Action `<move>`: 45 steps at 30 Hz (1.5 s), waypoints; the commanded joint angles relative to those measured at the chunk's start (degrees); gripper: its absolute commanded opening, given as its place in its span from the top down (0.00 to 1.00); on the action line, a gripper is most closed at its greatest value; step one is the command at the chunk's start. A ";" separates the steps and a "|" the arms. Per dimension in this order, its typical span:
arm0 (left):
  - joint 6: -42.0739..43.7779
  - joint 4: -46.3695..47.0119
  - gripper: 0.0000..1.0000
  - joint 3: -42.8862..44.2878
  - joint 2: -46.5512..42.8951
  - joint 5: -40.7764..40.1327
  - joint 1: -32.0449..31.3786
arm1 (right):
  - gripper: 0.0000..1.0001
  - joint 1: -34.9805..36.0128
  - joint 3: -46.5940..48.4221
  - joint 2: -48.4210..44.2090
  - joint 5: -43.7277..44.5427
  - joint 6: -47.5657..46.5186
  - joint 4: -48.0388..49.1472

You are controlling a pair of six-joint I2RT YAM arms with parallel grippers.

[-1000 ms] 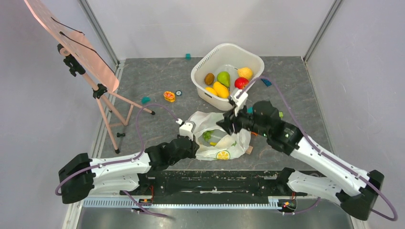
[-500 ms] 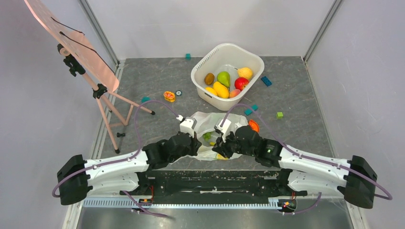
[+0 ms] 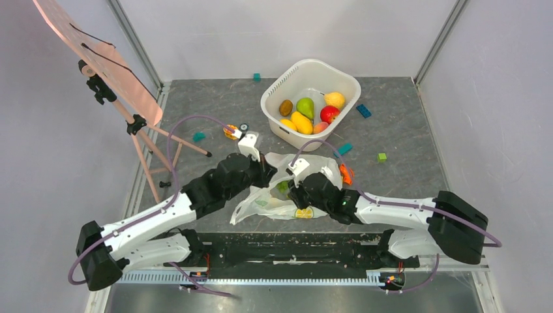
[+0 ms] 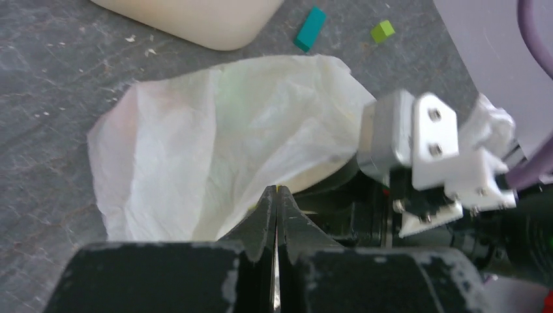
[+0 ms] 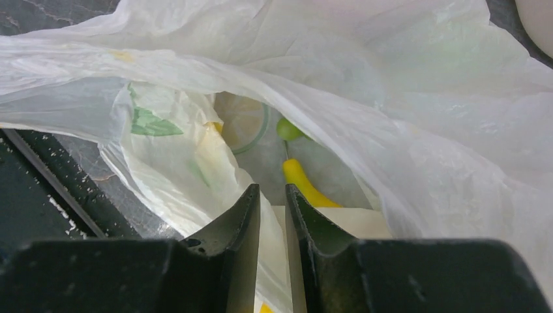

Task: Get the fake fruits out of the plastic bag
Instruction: Take out the fake fruit from the plastic bag.

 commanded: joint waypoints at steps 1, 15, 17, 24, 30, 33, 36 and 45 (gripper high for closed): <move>4.21 2.06 0.98 2.85 4.90 6.39 7.55 | 0.77 0.14 -0.25 1.98 3.09 1.79 7.32; 2.82 10.10 0.98 4.07 22.35 11.51 27.43 | 0.54 -0.51 1.27 6.69 2.14 -5.20 14.72; 2.22 12.26 0.98 4.40 23.34 11.37 28.72 | 0.53 -0.82 2.82 8.63 1.93 -5.67 14.65; 1.54 16.47 0.98 7.18 29.66 12.64 30.23 | 0.51 -2.41 6.62 13.53 1.87 -6.44 15.25; 1.17 17.88 0.98 10.41 37.93 17.44 30.34 | 0.31 -3.11 10.66 16.66 2.56 -8.10 14.33; 0.77 18.57 0.98 9.63 39.96 18.86 30.34 | 0.19 -3.63 12.68 18.49 3.31 -9.27 13.19; 0.80 19.15 0.98 8.53 40.65 20.28 30.34 | 0.11 -4.42 14.80 20.56 3.33 -10.81 11.85; 0.92 21.44 0.98 5.92 42.02 25.88 30.26 | 0.05 -6.08 20.33 26.54 1.75 -14.69 9.53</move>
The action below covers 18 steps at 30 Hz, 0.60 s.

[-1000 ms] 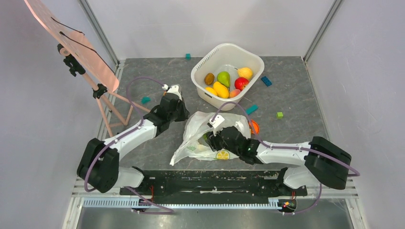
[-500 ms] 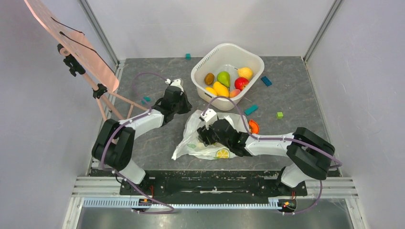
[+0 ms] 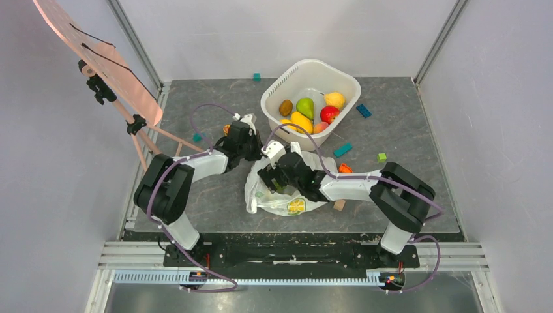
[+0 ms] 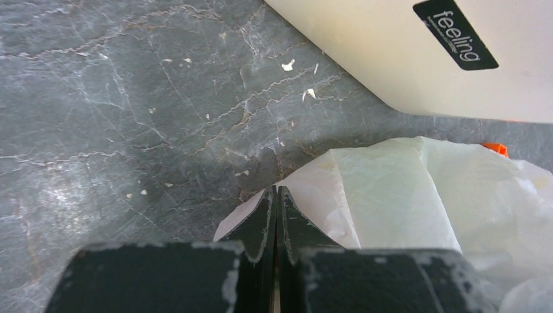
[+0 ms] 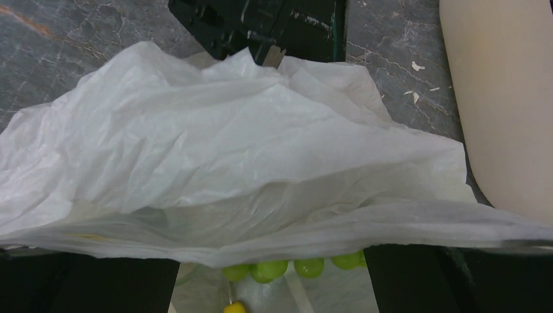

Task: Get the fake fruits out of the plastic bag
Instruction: Take out the fake fruit from the plastic bag.

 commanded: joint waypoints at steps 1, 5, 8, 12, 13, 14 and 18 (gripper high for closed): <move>-1.18 3.68 0.98 -1.61 1.34 5.59 -0.03 | 0.05 -1.05 4.23 2.64 -0.44 -2.91 -0.15; -1.11 5.49 0.98 -3.34 1.33 8.26 -0.13 | 0.03 -2.25 5.99 4.74 -2.19 -2.88 -0.20; -0.86 6.50 0.98 -4.54 0.93 9.61 -0.41 | 0.02 -2.87 7.24 6.41 -3.95 -2.92 -0.20; -0.56 7.24 0.98 -5.75 0.41 11.03 -0.57 | 0.02 -3.24 9.22 9.07 -5.79 -2.76 -1.01; -0.59 7.45 0.98 -6.01 0.29 11.25 -0.57 | 0.02 -3.23 9.40 9.59 -6.06 -2.70 -1.01; -0.58 7.64 0.98 -6.29 0.20 11.33 -0.57 | 0.02 -3.28 9.58 10.12 -6.59 -2.61 -1.01; -0.69 8.20 0.98 -6.56 0.35 11.88 -0.57 | 0.06 -3.37 9.98 11.93 -7.44 -2.12 -1.11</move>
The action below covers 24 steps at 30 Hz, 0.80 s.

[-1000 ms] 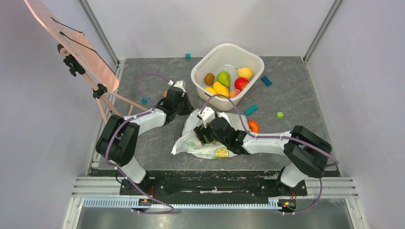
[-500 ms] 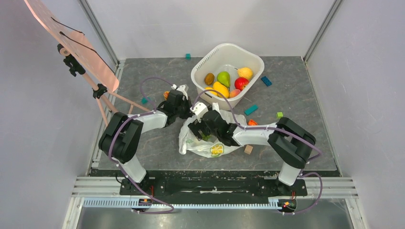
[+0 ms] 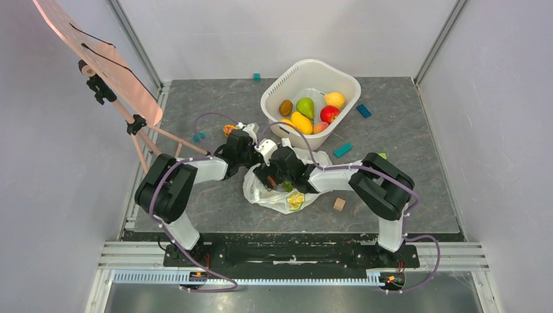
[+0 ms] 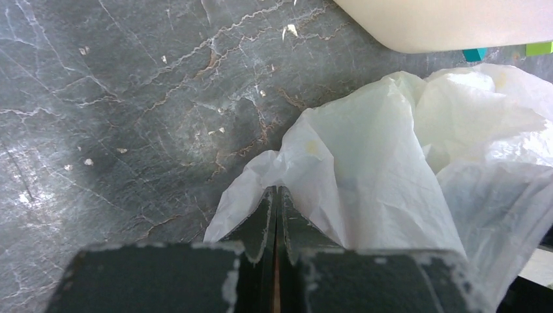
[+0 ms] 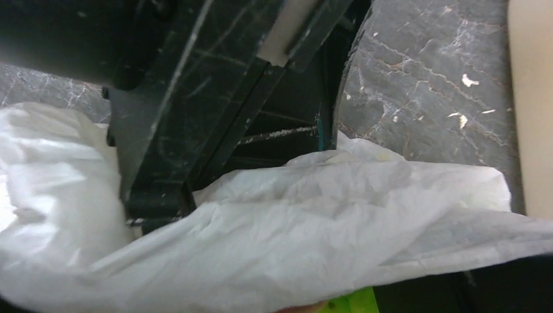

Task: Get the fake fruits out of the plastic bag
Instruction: Take out the fake fruit from the plastic bag.

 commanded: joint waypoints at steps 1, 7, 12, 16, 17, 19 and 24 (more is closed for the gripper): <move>-0.69 2.18 0.98 -0.72 -0.49 3.23 -0.50 | 0.11 -0.39 2.33 1.81 -1.58 0.07 0.81; -0.92 1.97 0.98 -0.86 -0.42 1.99 -0.43 | 0.38 -0.37 1.03 -1.57 -0.48 0.43 -1.63; -0.86 1.77 0.98 -1.38 -0.67 1.07 -0.41 | 0.48 -0.31 -3.07 -9.26 -0.58 1.76 -2.63; -0.79 1.50 0.98 -1.60 -0.79 0.15 -0.42 | 0.48 -0.05 -4.79 -14.62 0.19 3.51 -6.67; -0.79 1.47 0.98 -1.67 -0.85 0.05 -0.41 | 0.48 0.04 -5.67 -16.10 0.29 4.00 -7.06; -0.78 1.36 0.98 -1.68 -0.88 -0.25 -0.42 | 0.48 0.12 -8.10 -19.72 -0.53 5.25 -7.39; -0.67 0.53 0.98 -1.79 -1.62 -1.33 -0.33 | 0.48 0.31 -12.19 -28.62 -4.30 6.86 -10.35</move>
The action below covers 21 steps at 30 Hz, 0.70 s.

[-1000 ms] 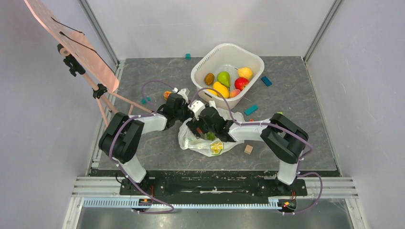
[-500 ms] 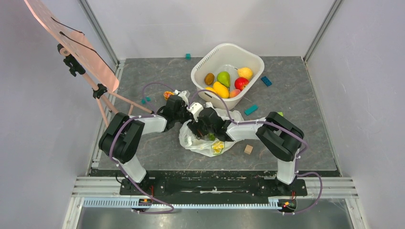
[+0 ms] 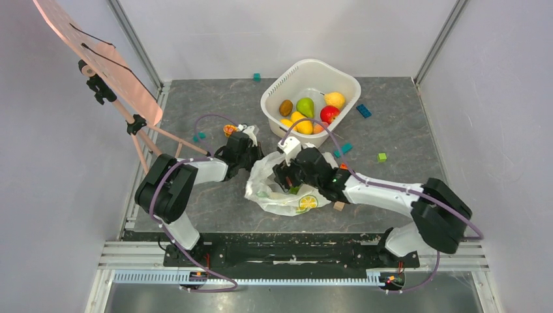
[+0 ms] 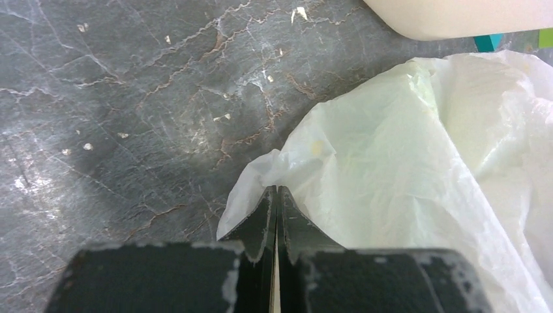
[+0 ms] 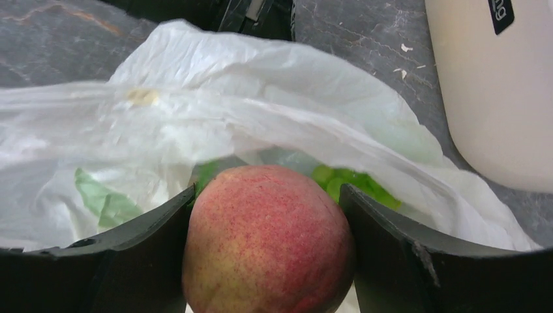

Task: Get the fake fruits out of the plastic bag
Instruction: Take out the fake fruit from the plastic bag.

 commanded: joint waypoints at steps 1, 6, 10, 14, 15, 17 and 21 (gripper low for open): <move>-0.55 -0.04 0.98 -0.46 -1.83 -1.79 -0.15 | 0.48 0.33 -2.47 -7.89 -4.07 2.27 -4.66; -0.26 -1.05 0.98 -0.73 -3.38 -2.80 -0.15 | 0.49 0.47 -2.71 -16.79 -5.13 1.98 -13.03; 0.56 -4.25 0.98 0.07 -5.40 -4.44 -0.15 | 0.46 0.42 2.65 -21.93 -7.68 1.57 -19.80; 0.98 -8.18 0.98 0.43 -9.06 -7.59 -0.15 | 0.45 0.32 11.59 -23.00 -8.59 2.41 -24.78; 0.92 -8.87 0.95 0.27 -10.39 -8.32 -0.15 | 0.45 0.04 13.89 -22.75 -9.10 2.61 -25.39; 0.84 -10.11 0.86 -0.31 -12.96 -9.69 -0.15 | 0.45 -1.20 18.38 -21.50 -11.14 3.29 -25.99; 0.54 -12.89 0.71 -1.15 -18.64 -11.95 -0.15 | 0.45 -6.75 25.90 -17.08 -15.78 5.53 -26.23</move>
